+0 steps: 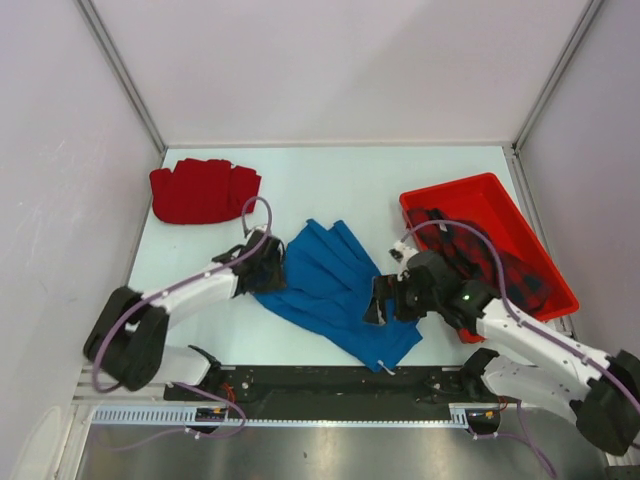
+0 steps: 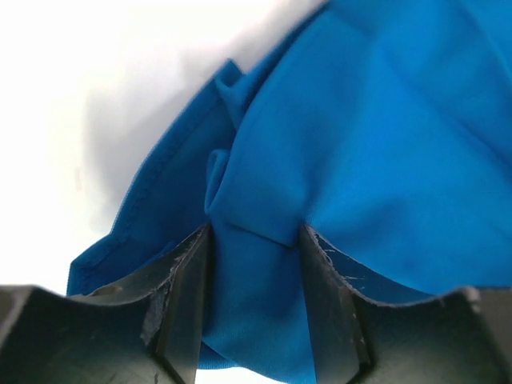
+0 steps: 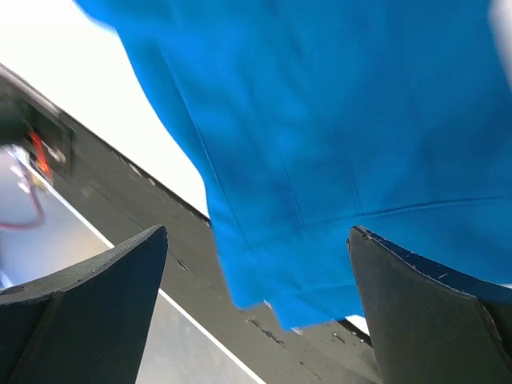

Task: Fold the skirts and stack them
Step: Fold the skirt at the center of the board.

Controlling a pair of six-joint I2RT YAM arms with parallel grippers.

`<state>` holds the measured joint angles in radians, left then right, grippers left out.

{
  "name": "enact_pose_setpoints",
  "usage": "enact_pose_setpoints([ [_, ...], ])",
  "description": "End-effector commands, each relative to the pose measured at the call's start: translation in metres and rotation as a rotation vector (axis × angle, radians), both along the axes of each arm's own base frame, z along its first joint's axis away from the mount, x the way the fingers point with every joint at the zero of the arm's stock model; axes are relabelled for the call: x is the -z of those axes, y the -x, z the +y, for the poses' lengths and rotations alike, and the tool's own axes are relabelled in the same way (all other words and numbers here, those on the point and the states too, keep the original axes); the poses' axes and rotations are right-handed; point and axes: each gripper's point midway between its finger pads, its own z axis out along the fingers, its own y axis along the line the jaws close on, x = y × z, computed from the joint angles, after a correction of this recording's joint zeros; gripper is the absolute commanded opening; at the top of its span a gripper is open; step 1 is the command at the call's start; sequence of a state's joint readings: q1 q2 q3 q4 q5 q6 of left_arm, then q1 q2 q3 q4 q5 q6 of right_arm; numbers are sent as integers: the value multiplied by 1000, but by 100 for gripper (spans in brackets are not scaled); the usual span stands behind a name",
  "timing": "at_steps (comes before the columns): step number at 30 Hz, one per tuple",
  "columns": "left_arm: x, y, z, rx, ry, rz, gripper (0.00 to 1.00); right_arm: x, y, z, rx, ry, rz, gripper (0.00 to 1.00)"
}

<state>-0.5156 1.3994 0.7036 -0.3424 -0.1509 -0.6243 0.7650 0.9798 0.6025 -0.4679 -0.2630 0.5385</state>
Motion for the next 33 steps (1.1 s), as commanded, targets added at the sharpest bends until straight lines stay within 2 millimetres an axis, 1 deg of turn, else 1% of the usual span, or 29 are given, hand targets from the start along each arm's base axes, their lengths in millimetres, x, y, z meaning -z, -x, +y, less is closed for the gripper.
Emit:
enact_pose_setpoints([
  [1,0,58,13,-119,-24,48,56,-10,-4,-26,128,0,25,100],
  [2,-1,65,16,-128,-27,46,60,-6,-4,-34,166,26,42,100],
  [3,-3,74,25,-164,-30,34,63,1,0,-46,209,76,79,100],
  [4,-6,77,27,-170,-22,25,66,6,-1,-56,263,103,108,100],
  [5,-10,79,30,-174,-19,13,69,9,2,-61,315,118,148,100],
  [6,-20,77,33,-186,-8,-28,73,14,7,-70,346,160,176,100],
  [8,-34,71,36,-193,3,-82,83,17,9,-81,436,189,203,100],
  [9,-51,62,37,-199,8,-144,88,21,12,-92,482,237,212,100],
  [10,-61,55,37,-194,6,-183,96,21,14,-95,511,245,223,100],
  [11,-69,50,40,-202,-9,-215,99,21,16,-98,529,250,226,100],
  [12,-88,39,41,-220,-12,-264,100,24,19,-103,565,266,248,100],
  [13,-99,29,41,-225,-19,-308,100,27,19,-108,595,285,242,100],
  [14,-104,22,40,-210,-34,-323,100,30,19,-111,615,289,242,100],
  [15,-119,14,35,-217,-12,-351,100,35,19,-108,639,270,262,100],
  [16,-128,4,27,-211,27,-375,100,38,20,-104,637,252,273,100],
  [17,-129,-4,20,-190,35,-381,100,40,18,-101,645,233,275,100],
  [18,-132,-10,13,-165,58,-390,100,38,18,-87,633,168,299,100],
  [19,-133,-16,9,-151,76,-390,100,47,22,-86,636,169,319,100],
  [20,-127,-21,1,-126,90,-367,100,48,22,-82,640,153,324,100],
  [22,-121,-29,2,-133,87,-352,100,56,23,-74,644,139,329,100],
  [23,-111,-32,1,-129,79,-328,100,59,19,-72,656,137,306,100],
  [25,-101,-34,2,-131,79,-296,100,66,18,-68,664,146,292,98],
  [26,-91,-32,-1,-120,89,-267,100,65,9,-64,680,128,257,95],
  [28,-83,-30,-2,-116,98,-245,100,68,4,-60,673,130,232,89],
  [29,-78,-28,-2,-119,103,-232,100,66,-5,-56,676,111,202,82],
  [30,-77,-27,-3,-120,105,-230,100,65,-9,-54,672,103,185,78],
  [31,-76,-26,-2,-122,106,-227,100,69,-15,-55,671,118,173,71],
  [32,-73,-25,0,-132,104,-221,100,66,-25,-51,660,101,132,60],
  [33,-72,-23,2,-138,96,-216,100,71,-30,-52,656,124,129,59],
])
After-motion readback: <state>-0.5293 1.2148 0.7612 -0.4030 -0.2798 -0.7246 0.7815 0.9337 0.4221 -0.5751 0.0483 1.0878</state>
